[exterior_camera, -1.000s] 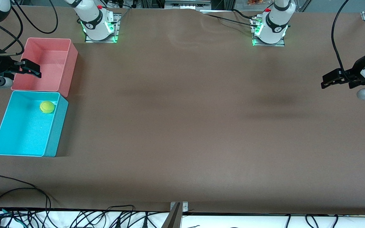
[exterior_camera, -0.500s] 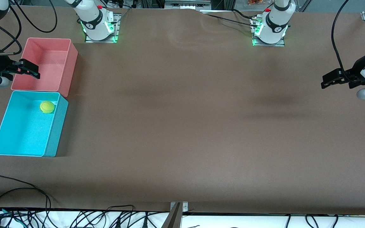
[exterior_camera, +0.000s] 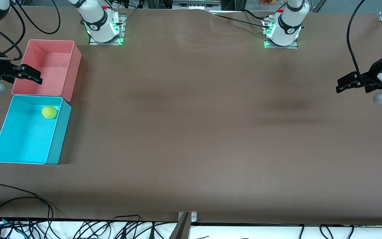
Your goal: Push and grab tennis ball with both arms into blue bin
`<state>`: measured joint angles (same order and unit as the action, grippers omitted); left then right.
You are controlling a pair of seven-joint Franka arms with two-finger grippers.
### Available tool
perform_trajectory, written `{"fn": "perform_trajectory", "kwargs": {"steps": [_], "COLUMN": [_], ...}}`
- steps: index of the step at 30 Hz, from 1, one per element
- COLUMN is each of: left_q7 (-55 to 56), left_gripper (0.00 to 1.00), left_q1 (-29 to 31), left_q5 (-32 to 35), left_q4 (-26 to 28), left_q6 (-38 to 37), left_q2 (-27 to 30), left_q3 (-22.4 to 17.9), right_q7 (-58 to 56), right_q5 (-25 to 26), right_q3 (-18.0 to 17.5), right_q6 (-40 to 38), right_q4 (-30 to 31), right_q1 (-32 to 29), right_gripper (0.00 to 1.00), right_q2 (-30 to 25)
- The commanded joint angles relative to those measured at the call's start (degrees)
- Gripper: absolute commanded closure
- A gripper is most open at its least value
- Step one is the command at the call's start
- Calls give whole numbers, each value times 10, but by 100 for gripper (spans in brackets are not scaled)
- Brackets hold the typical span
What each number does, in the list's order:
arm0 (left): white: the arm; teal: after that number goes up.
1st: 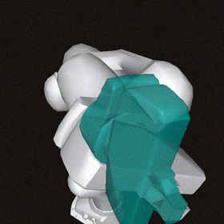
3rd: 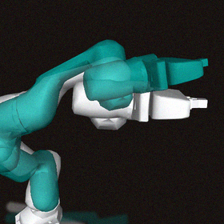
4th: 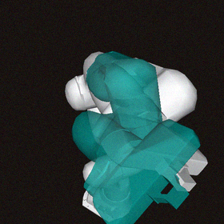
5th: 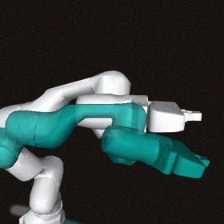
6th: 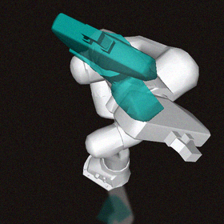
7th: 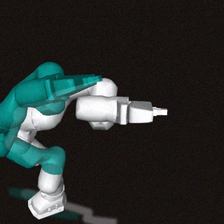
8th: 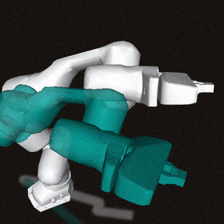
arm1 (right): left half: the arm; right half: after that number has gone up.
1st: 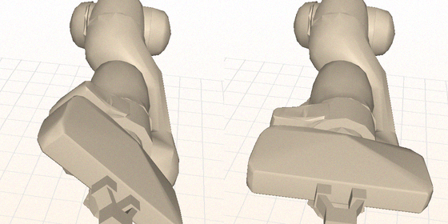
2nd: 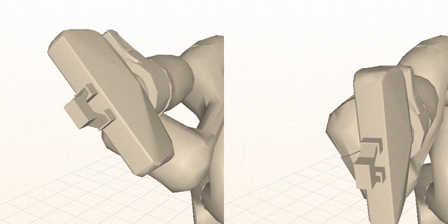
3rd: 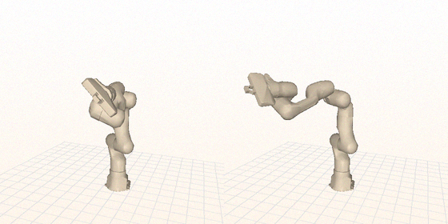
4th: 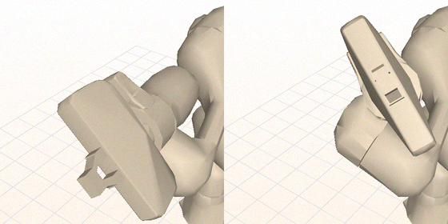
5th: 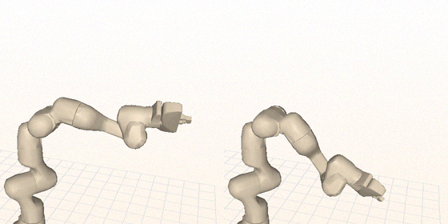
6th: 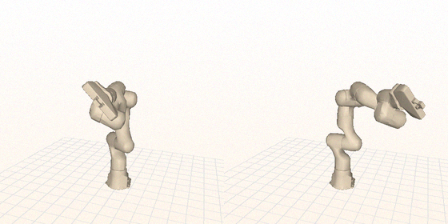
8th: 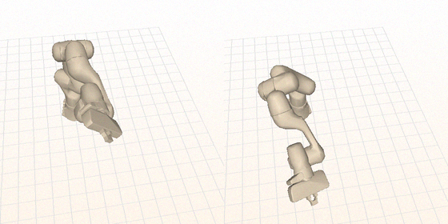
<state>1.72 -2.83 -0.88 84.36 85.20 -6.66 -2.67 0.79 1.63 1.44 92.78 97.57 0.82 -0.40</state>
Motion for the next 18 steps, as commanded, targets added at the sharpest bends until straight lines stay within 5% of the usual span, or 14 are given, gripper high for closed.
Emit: {"fn": "perform_trajectory", "kwargs": {"steps": [1, 18], "left_q7": [-10, -10], "left_gripper": [0, 0], "left_q1": [-1, -1], "left_q5": [-5, -5], "left_q4": [8, 8], "left_q6": [-3, -3], "left_q2": [8, 8], "left_q3": [-1, -1], "right_q7": [12, 10], "right_q5": [-32, -29], "right_q3": [-12, -12], "right_q6": [21, 21], "right_q4": [18, 17], "right_q1": [-11, -11], "right_gripper": [0, 0], "right_q2": [-17, -16]}}
